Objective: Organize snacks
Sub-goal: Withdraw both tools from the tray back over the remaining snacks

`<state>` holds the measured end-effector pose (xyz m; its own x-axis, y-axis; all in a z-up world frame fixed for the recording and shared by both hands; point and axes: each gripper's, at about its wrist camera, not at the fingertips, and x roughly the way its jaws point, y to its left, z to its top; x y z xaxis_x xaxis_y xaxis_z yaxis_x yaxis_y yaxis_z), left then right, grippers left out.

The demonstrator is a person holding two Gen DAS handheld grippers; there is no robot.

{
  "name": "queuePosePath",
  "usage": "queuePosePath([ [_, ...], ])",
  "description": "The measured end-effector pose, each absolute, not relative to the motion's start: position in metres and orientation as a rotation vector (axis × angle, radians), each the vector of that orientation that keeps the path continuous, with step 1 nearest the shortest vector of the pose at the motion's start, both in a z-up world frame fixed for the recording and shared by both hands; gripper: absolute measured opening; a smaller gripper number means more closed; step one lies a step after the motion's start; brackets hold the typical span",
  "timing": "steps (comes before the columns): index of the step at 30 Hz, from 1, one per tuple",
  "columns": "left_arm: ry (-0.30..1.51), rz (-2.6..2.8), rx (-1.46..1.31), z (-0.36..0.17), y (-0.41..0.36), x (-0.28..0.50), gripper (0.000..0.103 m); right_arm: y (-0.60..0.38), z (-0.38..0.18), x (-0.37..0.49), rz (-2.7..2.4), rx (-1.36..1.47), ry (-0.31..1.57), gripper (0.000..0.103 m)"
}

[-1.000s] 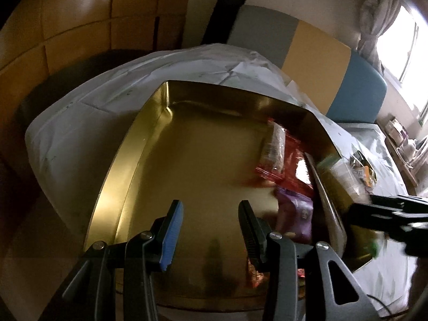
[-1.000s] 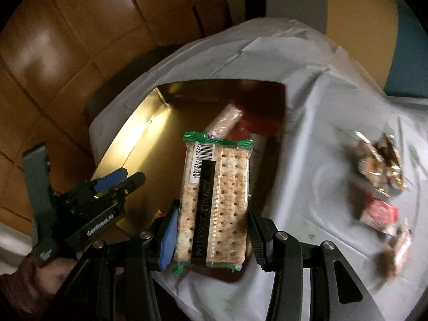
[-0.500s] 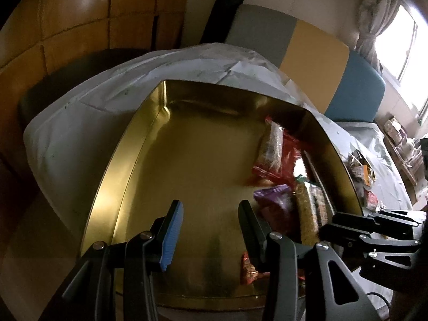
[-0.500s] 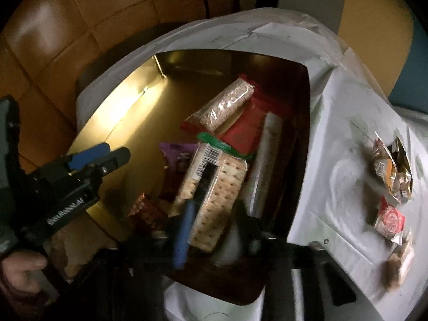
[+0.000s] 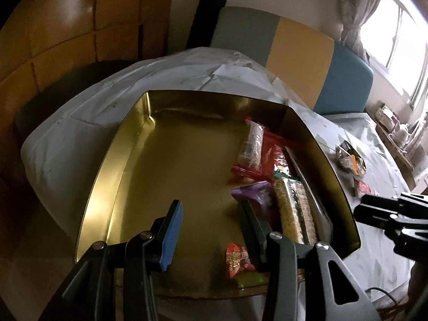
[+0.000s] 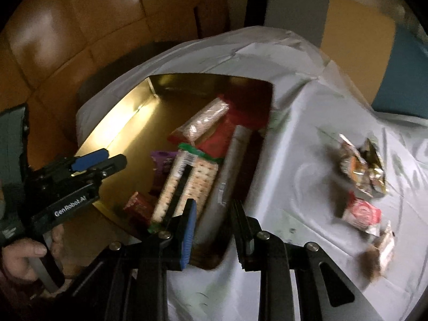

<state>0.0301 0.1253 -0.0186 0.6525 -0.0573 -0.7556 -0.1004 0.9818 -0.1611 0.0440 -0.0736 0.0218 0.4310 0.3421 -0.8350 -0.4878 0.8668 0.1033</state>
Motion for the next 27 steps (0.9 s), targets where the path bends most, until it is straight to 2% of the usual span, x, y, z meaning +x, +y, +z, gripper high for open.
queuePosePath([
  [1, 0.860, 0.022, -0.192, -0.018, 0.124, 0.029, 0.044, -0.081, 0.023, 0.043, 0.507, -0.160, 0.995, 0.032],
  [2, 0.861, 0.019, -0.187, -0.017, 0.123, 0.029, 0.044, -0.087, 0.024, 0.042, 0.493, -0.157, 0.992, 0.040],
  [4, 0.860, 0.014, -0.180, -0.016, 0.120, 0.029, 0.044, -0.100, 0.023, 0.041, 0.457, -0.155, 0.990, 0.048],
  [9, 0.850, -0.009, -0.147, -0.011, 0.109, 0.027, 0.044, -0.138, 0.020, 0.039, 0.368, -0.152, 1.001, 0.049],
  [13, 0.850, -0.031, -0.131, -0.009, 0.100, 0.027, 0.044, -0.179, 0.017, 0.041, 0.271, -0.141, 1.019, 0.057],
  [27, 0.827, -0.137, 0.012, 0.008, 0.049, 0.028, 0.044, -0.315, 0.009, 0.052, -0.067, -0.090, 1.024, 0.059],
])
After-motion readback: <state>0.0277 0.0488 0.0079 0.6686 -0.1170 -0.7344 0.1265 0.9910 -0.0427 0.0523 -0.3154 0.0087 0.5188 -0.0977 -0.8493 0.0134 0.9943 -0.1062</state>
